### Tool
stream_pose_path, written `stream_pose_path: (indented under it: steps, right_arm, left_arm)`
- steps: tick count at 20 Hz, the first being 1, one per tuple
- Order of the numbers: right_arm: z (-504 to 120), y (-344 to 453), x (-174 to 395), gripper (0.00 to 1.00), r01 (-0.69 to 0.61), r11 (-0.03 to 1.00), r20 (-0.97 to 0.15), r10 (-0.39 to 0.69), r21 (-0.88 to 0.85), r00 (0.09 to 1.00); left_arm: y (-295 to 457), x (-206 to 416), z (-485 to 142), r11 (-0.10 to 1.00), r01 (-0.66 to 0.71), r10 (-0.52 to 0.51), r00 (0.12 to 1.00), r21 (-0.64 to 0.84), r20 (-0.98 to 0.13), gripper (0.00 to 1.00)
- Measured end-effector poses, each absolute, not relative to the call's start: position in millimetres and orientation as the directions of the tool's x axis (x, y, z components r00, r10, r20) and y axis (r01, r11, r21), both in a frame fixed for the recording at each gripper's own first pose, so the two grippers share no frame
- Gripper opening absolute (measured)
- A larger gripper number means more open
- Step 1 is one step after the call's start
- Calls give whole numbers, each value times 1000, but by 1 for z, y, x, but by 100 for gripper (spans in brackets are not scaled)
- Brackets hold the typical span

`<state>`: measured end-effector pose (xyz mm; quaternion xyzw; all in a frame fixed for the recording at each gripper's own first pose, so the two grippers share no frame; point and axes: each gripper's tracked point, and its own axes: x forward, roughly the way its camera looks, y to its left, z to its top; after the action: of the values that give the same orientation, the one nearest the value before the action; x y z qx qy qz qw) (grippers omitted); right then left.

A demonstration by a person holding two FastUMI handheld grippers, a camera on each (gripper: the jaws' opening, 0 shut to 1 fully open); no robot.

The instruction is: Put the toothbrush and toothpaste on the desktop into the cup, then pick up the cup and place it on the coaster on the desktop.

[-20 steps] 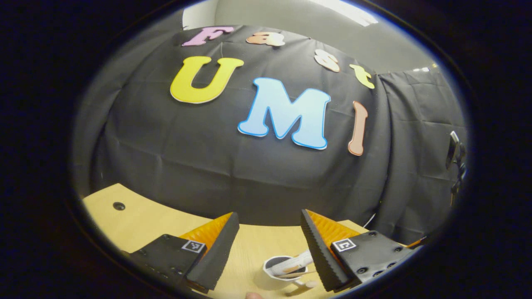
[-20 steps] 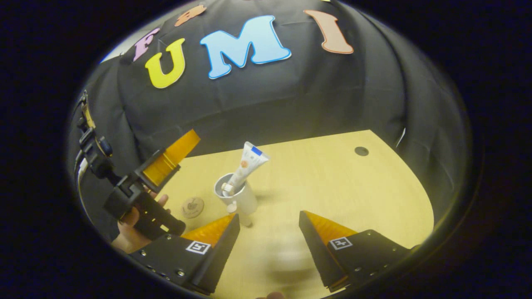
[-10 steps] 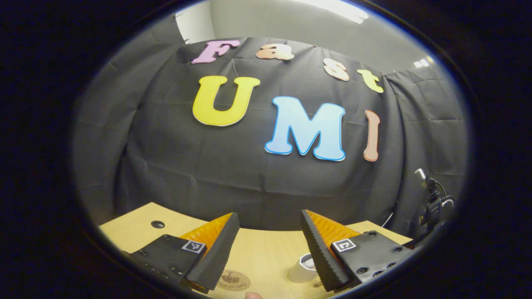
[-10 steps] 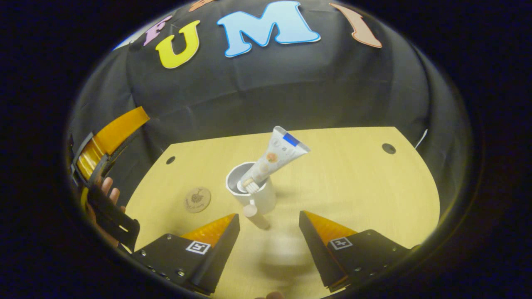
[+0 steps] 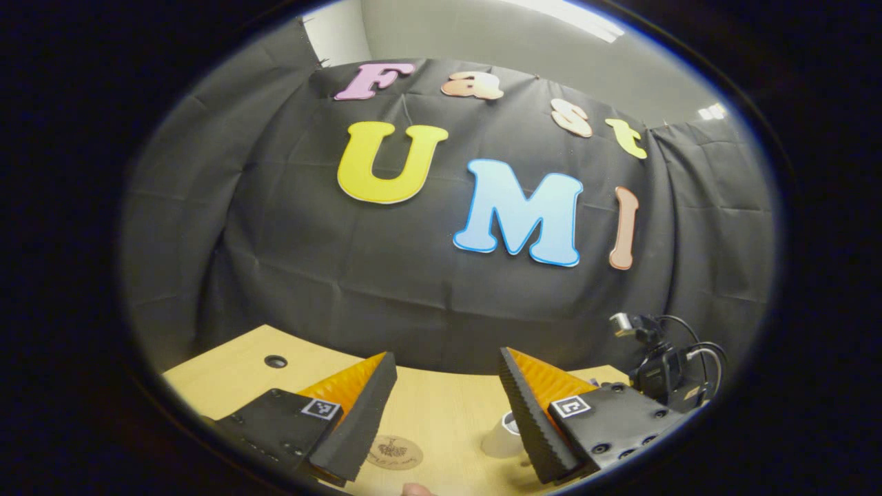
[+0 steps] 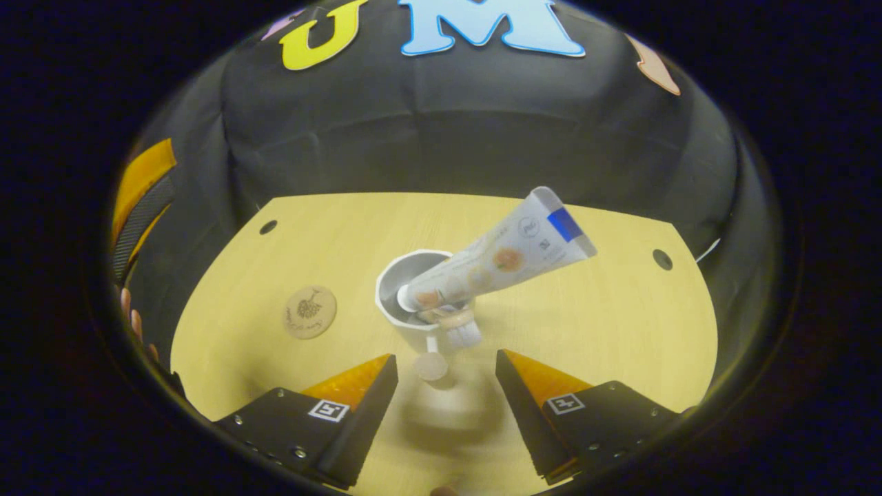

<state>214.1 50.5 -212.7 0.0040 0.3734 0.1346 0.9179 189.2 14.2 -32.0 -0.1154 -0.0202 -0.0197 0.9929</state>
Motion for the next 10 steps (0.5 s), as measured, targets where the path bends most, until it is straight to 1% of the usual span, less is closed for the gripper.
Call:
stream_pose_path:
  steps: [5, 8, 9, 10]
  right_arm:
    - [-234, 56, 228, 88, -280, 960, -741, 208, 29, 638]
    - [-243, 62, 233, 87, -296, 955, -773, 197, 13, 603]
    - [-245, 65, 232, 82, -302, 953, -779, 199, 13, 595]
    - [-246, 66, 233, 82, -305, 952, -784, 196, 9, 589]
  left_arm:
    - [30, 180, -41, 967, 12, -8, 1000, -254, 18, 95]
    - [35, 176, -46, 965, 5, -4, 1000, -261, 5, 95]
    - [38, 174, -47, 966, 3, -2, 1000, -260, 3, 95]
    - [40, 173, -48, 966, 1, 0, 1000, -258, 2, 95]
